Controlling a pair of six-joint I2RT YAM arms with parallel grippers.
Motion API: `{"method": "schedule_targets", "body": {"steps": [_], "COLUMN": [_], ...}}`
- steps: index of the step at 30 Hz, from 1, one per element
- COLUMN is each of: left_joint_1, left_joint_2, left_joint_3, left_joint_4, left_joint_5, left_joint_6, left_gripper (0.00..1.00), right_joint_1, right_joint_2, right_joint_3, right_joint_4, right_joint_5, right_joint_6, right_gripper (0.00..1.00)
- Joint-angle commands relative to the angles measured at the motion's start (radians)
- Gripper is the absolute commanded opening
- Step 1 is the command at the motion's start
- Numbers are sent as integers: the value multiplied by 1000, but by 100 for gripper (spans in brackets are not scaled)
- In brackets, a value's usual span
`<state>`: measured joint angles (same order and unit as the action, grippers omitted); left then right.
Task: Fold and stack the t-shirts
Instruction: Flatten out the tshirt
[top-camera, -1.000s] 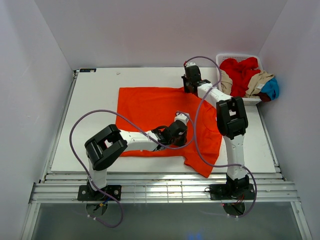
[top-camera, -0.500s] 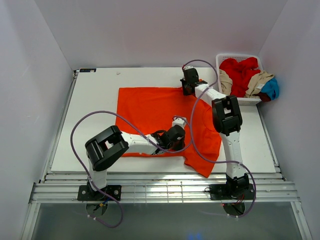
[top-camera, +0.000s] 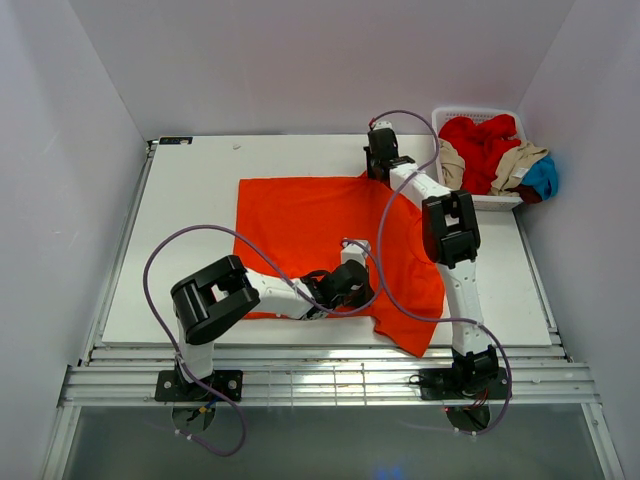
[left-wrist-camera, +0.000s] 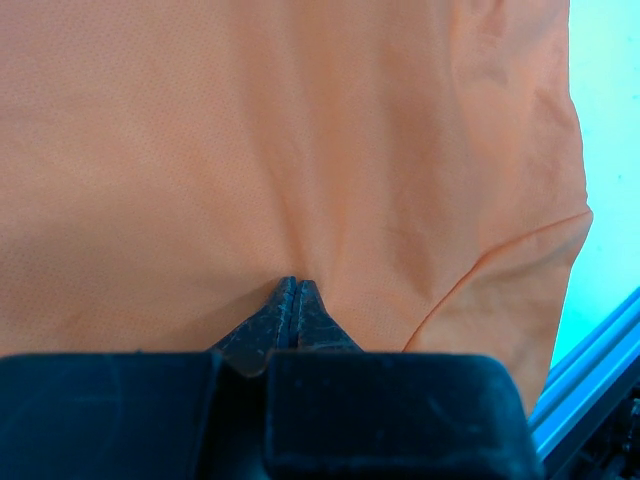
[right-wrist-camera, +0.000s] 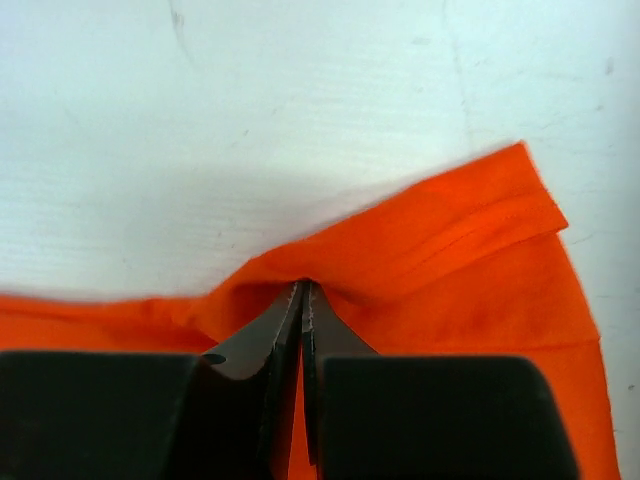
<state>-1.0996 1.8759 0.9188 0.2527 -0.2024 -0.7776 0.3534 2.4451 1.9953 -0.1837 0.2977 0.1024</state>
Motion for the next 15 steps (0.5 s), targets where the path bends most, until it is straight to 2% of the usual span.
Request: {"method": "schedule_targets", "body": {"steps": [1, 7, 11, 13, 15], "left_joint_1": [-28, -31, -31, -31, -31], "left_joint_2": [48, 54, 54, 54, 54], "left_joint_3": [-55, -70, -75, -77, -75], "left_joint_4": [-125, -132, -138, -141, -145], "left_joint_5": [32, 31, 24, 17, 12], "left_joint_6": [-17, -23, -25, -26, -26], "left_gripper": [0, 0, 0, 0, 0], "right_joint_1": [-13, -30, -40, -45, -45], "right_joint_2": [-11, -54, -37, -66, -109], "right_joint_3": [65, 86, 146, 129, 39], "right_joint_4": [128, 239, 221, 222, 269], "right_joint_5": [67, 84, 37, 28, 20], "right_joint_6": [36, 54, 69, 74, 71], "right_gripper": [8, 8, 8, 8, 8]}}
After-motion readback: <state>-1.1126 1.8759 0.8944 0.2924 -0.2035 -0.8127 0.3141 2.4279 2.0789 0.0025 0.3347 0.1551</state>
